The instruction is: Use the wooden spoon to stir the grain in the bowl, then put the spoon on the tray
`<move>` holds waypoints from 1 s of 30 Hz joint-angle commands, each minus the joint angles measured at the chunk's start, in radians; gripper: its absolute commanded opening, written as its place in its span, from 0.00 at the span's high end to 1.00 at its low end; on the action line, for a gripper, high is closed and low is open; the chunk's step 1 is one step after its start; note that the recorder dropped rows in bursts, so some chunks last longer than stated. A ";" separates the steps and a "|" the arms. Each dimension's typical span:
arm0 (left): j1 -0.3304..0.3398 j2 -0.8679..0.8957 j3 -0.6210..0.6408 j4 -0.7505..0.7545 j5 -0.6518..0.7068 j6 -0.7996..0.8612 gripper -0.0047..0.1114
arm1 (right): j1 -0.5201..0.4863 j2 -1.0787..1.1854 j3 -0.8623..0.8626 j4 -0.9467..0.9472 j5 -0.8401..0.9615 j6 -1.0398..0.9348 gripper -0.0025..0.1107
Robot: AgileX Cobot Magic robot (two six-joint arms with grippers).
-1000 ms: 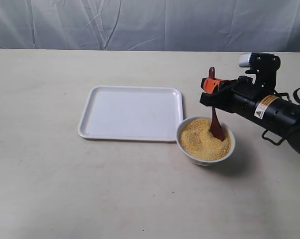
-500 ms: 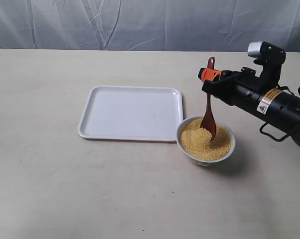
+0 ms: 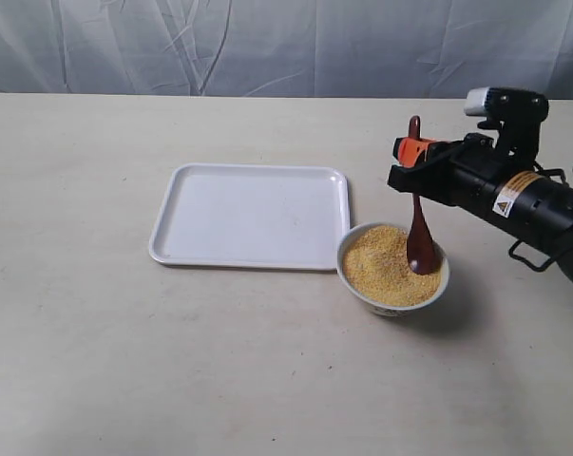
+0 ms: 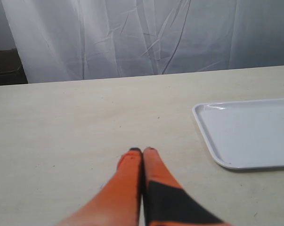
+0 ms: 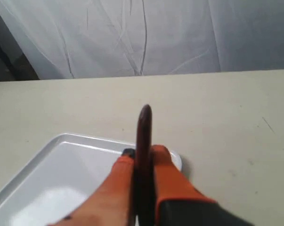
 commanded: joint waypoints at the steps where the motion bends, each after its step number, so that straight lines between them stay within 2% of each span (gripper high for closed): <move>1: 0.000 -0.005 0.005 -0.002 -0.010 -0.001 0.96 | -0.001 0.053 0.003 0.008 -0.045 -0.022 0.99; 6: 0.000 -0.005 0.005 -0.002 -0.010 -0.001 0.96 | -0.001 0.069 0.003 -0.065 -0.051 0.036 0.99; 11: 0.000 -0.005 0.005 -0.002 -0.010 -0.001 0.96 | -0.001 0.069 0.003 -0.106 -0.140 0.158 0.99; 19: 0.000 -0.005 0.005 -0.002 -0.010 -0.001 0.96 | -0.002 -0.056 0.003 -0.104 -0.107 0.137 0.99; 23: 0.000 -0.005 0.005 -0.002 -0.010 -0.001 0.96 | -0.002 -0.073 0.003 -0.193 -0.044 0.029 0.99; 30: 0.000 -0.005 0.005 -0.002 -0.010 -0.001 0.96 | -0.001 -0.073 0.003 -0.222 -0.062 0.075 0.99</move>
